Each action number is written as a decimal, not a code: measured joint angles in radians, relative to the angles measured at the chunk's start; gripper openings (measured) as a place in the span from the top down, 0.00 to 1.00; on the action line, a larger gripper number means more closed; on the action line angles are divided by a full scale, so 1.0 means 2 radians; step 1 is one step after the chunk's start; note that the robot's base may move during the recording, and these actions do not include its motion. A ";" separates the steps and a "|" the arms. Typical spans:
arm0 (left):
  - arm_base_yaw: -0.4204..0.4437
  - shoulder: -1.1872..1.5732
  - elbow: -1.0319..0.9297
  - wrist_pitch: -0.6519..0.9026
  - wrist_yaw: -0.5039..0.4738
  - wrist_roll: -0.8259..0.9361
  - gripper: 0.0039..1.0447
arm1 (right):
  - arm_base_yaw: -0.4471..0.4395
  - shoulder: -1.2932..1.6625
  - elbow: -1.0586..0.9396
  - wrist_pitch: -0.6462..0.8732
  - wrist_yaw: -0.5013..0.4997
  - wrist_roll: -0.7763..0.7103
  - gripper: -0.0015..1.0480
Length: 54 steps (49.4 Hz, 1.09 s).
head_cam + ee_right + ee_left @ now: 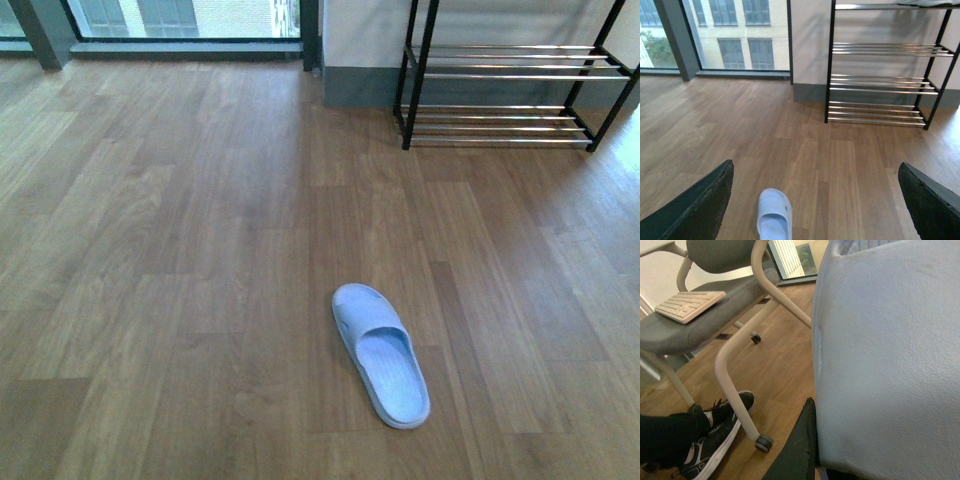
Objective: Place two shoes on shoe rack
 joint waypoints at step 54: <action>0.000 0.000 0.000 0.000 -0.001 0.000 0.98 | 0.068 1.119 0.277 0.428 0.028 -0.104 0.09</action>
